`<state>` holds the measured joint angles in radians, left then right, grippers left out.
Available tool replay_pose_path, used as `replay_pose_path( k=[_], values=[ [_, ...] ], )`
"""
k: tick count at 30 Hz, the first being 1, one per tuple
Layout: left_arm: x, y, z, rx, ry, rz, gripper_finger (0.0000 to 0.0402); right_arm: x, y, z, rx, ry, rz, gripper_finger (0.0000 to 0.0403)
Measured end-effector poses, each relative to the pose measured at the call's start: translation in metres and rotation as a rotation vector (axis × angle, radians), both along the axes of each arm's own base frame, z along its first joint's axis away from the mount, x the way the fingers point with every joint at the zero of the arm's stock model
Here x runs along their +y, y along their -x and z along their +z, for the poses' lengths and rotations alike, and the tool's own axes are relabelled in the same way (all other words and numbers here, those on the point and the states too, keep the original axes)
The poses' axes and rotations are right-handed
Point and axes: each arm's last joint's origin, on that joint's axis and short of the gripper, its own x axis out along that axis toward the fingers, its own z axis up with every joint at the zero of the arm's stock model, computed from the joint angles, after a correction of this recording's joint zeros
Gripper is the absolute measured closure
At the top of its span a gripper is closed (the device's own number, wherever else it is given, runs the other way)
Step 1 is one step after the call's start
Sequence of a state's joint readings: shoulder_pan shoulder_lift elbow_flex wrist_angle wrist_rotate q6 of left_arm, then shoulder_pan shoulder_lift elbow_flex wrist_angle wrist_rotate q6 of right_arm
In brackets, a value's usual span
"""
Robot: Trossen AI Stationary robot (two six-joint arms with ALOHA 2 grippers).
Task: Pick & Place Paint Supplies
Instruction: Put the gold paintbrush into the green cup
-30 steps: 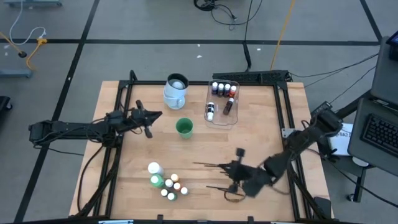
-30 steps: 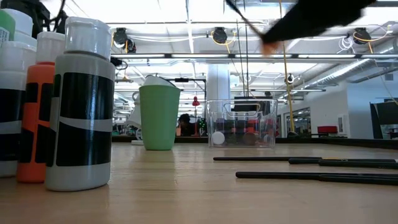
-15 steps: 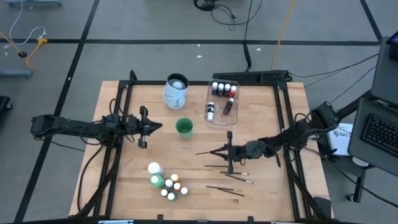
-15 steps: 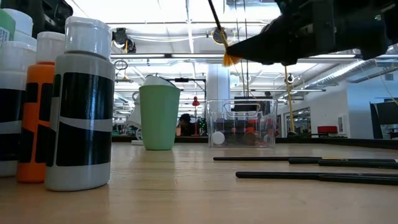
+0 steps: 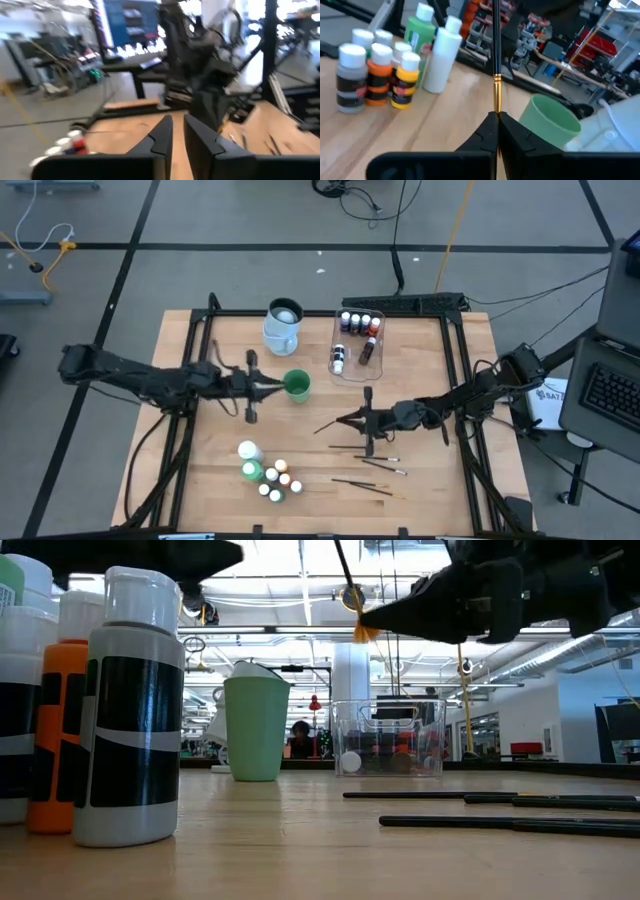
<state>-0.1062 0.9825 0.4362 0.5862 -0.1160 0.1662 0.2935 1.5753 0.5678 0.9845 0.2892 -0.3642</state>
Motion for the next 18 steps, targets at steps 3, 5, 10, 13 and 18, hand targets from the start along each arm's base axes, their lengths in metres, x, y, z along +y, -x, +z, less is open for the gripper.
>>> replay_pose_path(
  k=[3, 5, 10, 13, 18],
  values=[
    [-0.011, -0.021, -0.008, 0.073, 0.021, -0.056, 0.0323, 0.003, 0.0, 0.0, 0.004, -0.002, 0.095, 0.0403],
    [-0.019, -0.031, -0.015, 0.122, 0.015, -0.091, 0.0301, 0.006, 0.001, 0.001, -0.009, -0.007, 0.121, 0.0403],
    [-0.036, -0.046, -0.018, 0.138, -0.016, -0.147, 0.0225, 0.005, 0.0, 0.003, -0.032, -0.03, 0.114, 0.0403],
    [-0.046, -0.054, -0.02, 0.153, -0.072, -0.174, 0.0183, 0.001, -0.001, 0.005, -0.044, -0.053, 0.097, 0.0403],
    [-0.056, -0.06, -0.005, 0.096, -0.139, -0.205, 0.0138, -0.007, -0.002, -0.001, 0.013, -0.043, 0.068, 0.0403]
  ],
)
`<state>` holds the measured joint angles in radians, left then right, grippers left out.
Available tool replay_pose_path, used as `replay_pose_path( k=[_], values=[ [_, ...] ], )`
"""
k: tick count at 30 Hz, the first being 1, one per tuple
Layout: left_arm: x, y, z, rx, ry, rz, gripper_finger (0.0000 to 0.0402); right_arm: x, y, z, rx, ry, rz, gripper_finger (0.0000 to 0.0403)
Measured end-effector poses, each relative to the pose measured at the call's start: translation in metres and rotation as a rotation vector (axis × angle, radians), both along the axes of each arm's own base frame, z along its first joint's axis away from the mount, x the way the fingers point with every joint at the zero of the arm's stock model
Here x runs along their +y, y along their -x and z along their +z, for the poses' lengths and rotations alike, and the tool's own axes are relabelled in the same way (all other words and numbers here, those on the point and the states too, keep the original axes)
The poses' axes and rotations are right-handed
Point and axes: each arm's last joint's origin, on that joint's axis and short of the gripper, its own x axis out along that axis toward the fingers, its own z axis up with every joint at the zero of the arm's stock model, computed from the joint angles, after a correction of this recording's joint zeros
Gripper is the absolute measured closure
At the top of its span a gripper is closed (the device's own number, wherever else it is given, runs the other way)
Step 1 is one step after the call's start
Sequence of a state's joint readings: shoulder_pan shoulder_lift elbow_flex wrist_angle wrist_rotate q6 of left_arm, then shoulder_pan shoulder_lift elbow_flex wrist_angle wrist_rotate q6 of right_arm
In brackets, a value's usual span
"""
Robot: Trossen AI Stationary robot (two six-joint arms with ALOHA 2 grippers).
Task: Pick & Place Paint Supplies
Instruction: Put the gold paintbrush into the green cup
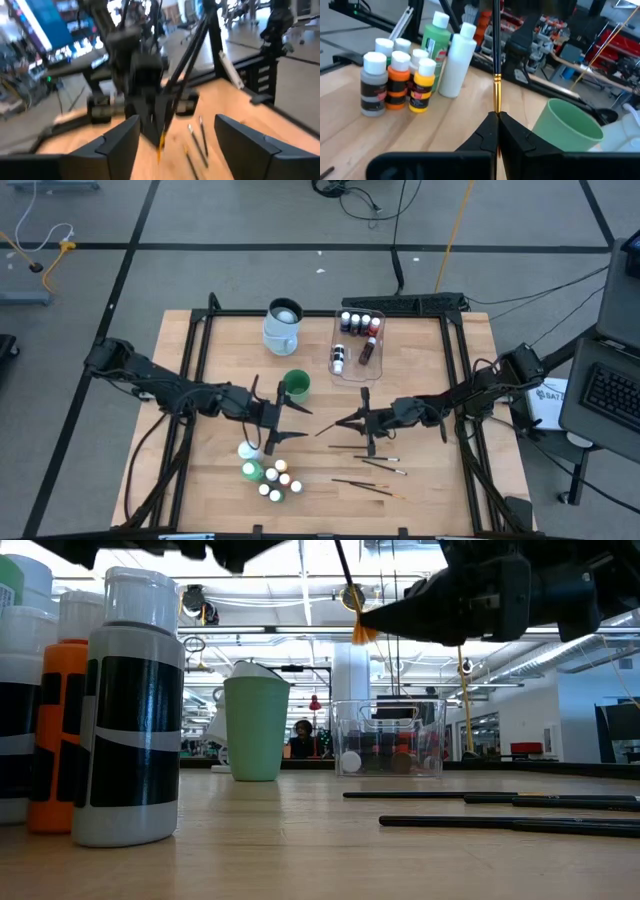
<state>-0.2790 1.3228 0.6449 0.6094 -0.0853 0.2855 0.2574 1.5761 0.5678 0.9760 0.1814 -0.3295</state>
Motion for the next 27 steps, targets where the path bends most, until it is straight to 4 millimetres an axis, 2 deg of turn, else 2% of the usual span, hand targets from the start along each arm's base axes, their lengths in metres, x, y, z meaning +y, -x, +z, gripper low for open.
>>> replay_pose_path(
  k=[5, 14, 23, 27],
  values=[
    [-0.004, -0.002, 0.013, -0.068, 0.02, -0.062, 0.0118, -0.003, 0.0, -0.001, 0.016, -0.015, -0.012, 0.0403],
    [-0.002, -0.006, 0.025, -0.093, 0.074, -0.123, 0.0117, -0.003, 0.0, -0.002, 0.019, -0.024, -0.015, 0.0403],
    [0.007, -0.022, 0.014, -0.095, 0.05, -0.084, 0.0118, -0.007, -0.002, 0.001, -0.007, -0.075, -0.082, 0.0403],
    [0.009, -0.024, 0.012, -0.103, 0.038, -0.1, 0.0139, -0.007, -0.002, 0.0, 0.003, -0.079, -0.083, 0.0403]
  ],
)
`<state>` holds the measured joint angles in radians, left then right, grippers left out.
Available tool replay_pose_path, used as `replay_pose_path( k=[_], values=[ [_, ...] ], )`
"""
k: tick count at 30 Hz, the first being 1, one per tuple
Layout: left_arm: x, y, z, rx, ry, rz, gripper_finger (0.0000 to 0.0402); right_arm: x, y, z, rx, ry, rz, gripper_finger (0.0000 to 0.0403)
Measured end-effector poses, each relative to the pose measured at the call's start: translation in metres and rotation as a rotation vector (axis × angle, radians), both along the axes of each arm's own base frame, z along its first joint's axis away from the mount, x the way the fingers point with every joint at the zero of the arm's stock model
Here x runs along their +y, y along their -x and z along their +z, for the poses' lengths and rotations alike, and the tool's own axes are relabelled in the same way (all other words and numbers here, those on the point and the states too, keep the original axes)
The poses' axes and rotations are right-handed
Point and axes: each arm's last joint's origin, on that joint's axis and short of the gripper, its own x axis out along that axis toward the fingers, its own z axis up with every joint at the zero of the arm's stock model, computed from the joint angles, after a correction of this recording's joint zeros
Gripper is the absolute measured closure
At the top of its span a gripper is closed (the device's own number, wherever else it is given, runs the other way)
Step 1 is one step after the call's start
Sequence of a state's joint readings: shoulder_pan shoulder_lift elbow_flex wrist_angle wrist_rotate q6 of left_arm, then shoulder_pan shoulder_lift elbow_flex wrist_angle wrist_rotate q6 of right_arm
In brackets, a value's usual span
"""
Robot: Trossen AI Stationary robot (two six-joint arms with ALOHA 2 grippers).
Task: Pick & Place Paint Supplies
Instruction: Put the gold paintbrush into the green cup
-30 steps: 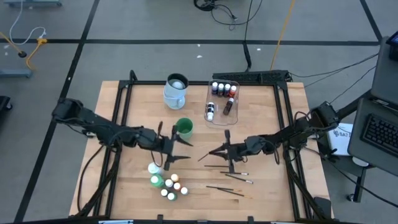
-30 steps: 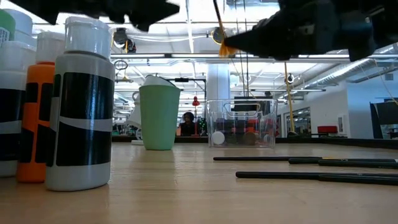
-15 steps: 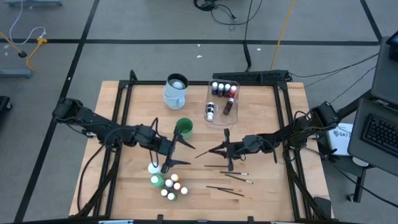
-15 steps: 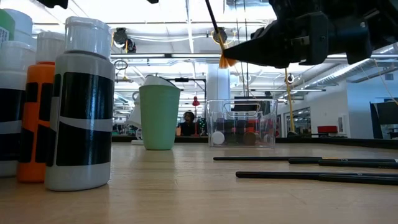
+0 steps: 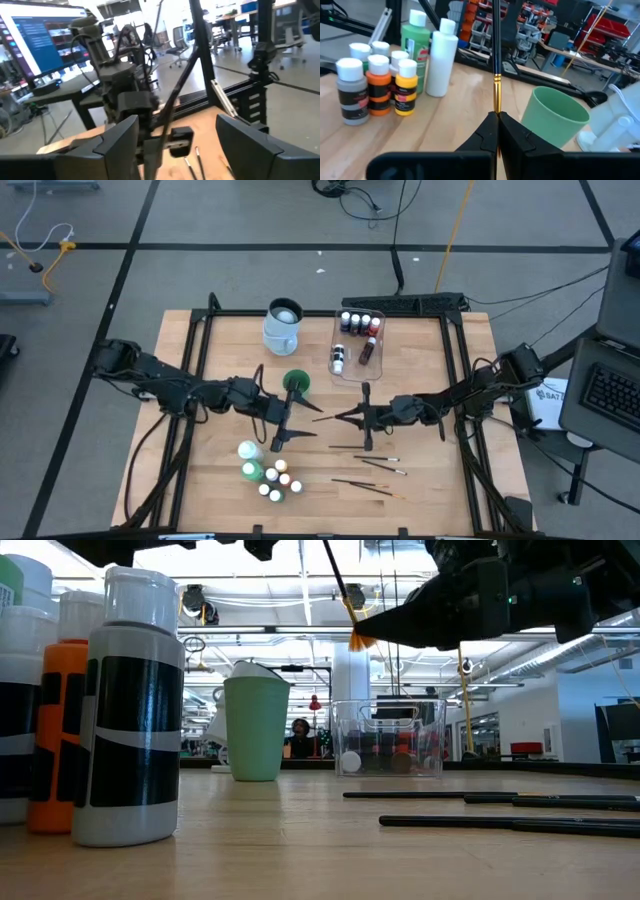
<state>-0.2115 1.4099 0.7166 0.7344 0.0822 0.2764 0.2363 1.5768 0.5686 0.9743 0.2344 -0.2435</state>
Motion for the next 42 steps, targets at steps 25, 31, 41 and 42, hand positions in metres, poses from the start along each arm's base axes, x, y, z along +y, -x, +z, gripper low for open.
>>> replay_pose_path(
  k=[25, 31, 41, 42],
  values=[
    [0.009, -0.003, 0.0, -0.033, -0.042, -0.011, 0.0392, 0.0, 0.0, -0.002, 0.017, 0.003, 0.003, 0.0403],
    [0.01, -0.003, 0.0, -0.031, -0.055, 0.092, 0.0397, 0.0, 0.001, -0.004, 0.042, -0.01, -0.005, 0.0391],
    [0.023, 0.021, 0.022, 0.027, -0.091, 0.28, 0.0399, -0.003, 0.002, -0.01, 0.099, -0.01, -0.094, 0.0309],
    [0.026, 0.026, 0.026, 0.038, -0.09, 0.317, 0.04, -0.003, 0.002, -0.01, 0.099, -0.009, -0.094, 0.03]
  ],
)
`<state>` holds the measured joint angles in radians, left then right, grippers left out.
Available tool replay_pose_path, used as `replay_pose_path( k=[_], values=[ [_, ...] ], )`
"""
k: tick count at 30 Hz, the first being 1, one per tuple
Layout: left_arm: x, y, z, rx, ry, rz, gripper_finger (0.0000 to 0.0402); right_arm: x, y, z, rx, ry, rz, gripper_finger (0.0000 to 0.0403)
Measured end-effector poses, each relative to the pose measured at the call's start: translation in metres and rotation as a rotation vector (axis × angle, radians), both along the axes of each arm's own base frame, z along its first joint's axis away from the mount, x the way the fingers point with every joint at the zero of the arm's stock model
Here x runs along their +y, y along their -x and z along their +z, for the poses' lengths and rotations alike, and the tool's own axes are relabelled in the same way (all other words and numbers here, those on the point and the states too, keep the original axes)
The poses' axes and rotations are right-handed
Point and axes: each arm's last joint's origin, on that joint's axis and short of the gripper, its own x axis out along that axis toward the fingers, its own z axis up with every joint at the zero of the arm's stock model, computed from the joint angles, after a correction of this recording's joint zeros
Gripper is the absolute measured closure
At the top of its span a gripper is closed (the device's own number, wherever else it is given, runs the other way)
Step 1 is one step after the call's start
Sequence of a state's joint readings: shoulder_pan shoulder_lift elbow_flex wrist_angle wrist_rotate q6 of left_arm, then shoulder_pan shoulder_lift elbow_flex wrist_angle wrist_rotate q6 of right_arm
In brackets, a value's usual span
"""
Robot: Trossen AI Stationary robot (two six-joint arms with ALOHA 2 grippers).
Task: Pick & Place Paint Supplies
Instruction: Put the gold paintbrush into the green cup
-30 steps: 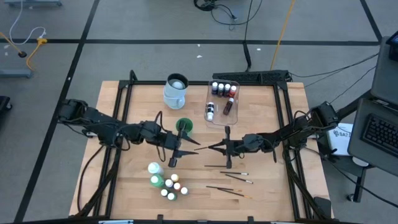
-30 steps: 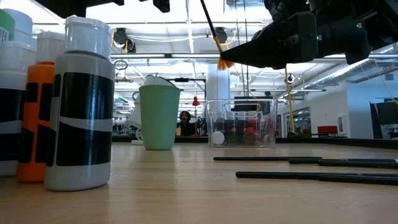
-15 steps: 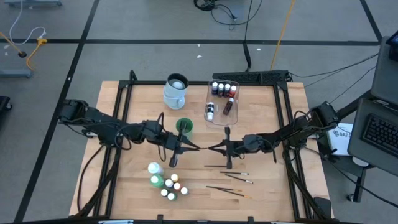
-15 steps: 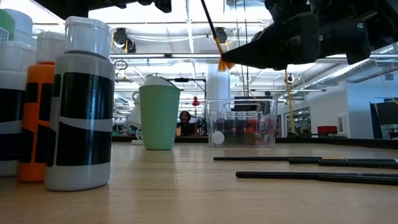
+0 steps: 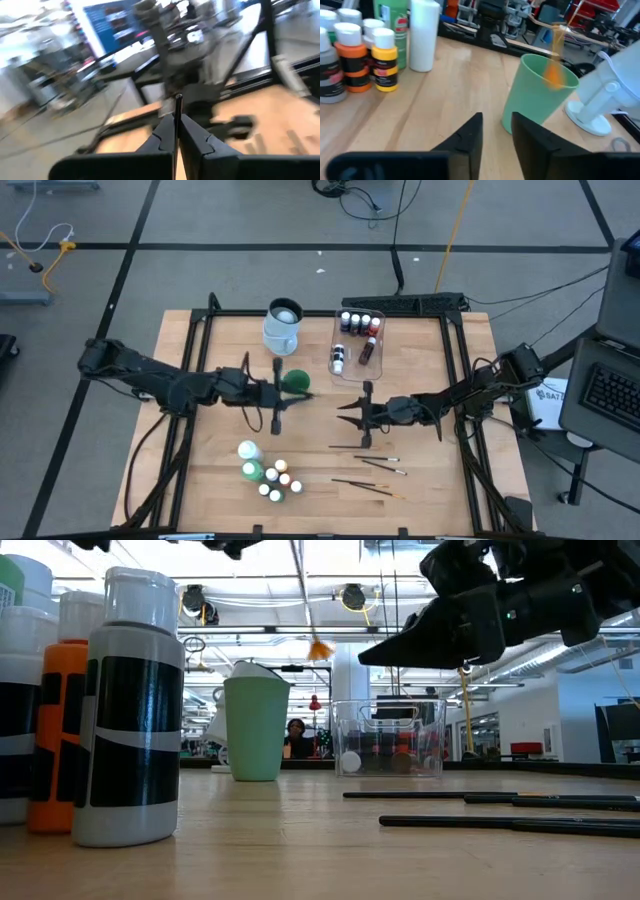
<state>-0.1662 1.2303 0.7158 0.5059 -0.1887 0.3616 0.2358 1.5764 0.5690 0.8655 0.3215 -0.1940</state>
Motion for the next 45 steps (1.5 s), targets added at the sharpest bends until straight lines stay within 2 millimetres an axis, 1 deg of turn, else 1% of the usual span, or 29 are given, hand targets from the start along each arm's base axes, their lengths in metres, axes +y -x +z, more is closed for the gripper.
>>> replay_pose_path(
  k=[4, 7, 9, 13, 16, 20, 26, 32, 38, 45],
  values=[
    [0.01, 0.019, 0.013, 0.016, 0.035, 0.184, 0.04, -0.001, 0.0, 0.0, -0.008, -0.021, -0.036, 0.0273],
    [0.014, 0.03, 0.017, 0.033, 0.073, 0.29, 0.04, -0.001, 0.0, 0.001, -0.01, -0.023, -0.043, 0.0263],
    [0.017, 0.036, 0.017, 0.055, 0.107, 0.326, 0.04, -0.001, 0.0, 0.0, -0.01, -0.034, -0.048, 0.0261],
    [0.023, 0.04, 0.015, 0.068, 0.175, 0.353, 0.0401, -0.001, 0.0, 0.0, -0.013, -0.05, -0.052, 0.0265],
    [0.025, 0.04, 0.007, 0.093, 0.162, 0.339, 0.0401, -0.001, 0.0, 0.0, -0.013, -0.051, -0.051, 0.0268],
    [0.03, 0.039, -0.002, 0.06, 0.14, 0.33, 0.0401, -0.001, 0.0, 0.001, -0.013, -0.046, -0.051, 0.0266],
    [0.038, 0.04, -0.009, 0.056, 0.166, 0.332, 0.0401, -0.001, 0.0, 0.0, -0.012, -0.044, -0.049, 0.0269],
    [0.039, 0.041, -0.016, 0.061, 0.173, 0.335, 0.0401, 0.0, 0.001, -0.001, -0.002, -0.057, -0.05, 0.0269],
    [0.043, 0.041, -0.018, 0.069, 0.182, 0.357, 0.0401, -0.001, 0.0, -0.001, -0.001, -0.048, -0.051, 0.0272],
    [0.043, 0.041, -0.018, 0.072, 0.19, 0.349, 0.0401, -0.001, 0.0, -0.001, 0.0, -0.063, -0.054, 0.0271]
  ],
)
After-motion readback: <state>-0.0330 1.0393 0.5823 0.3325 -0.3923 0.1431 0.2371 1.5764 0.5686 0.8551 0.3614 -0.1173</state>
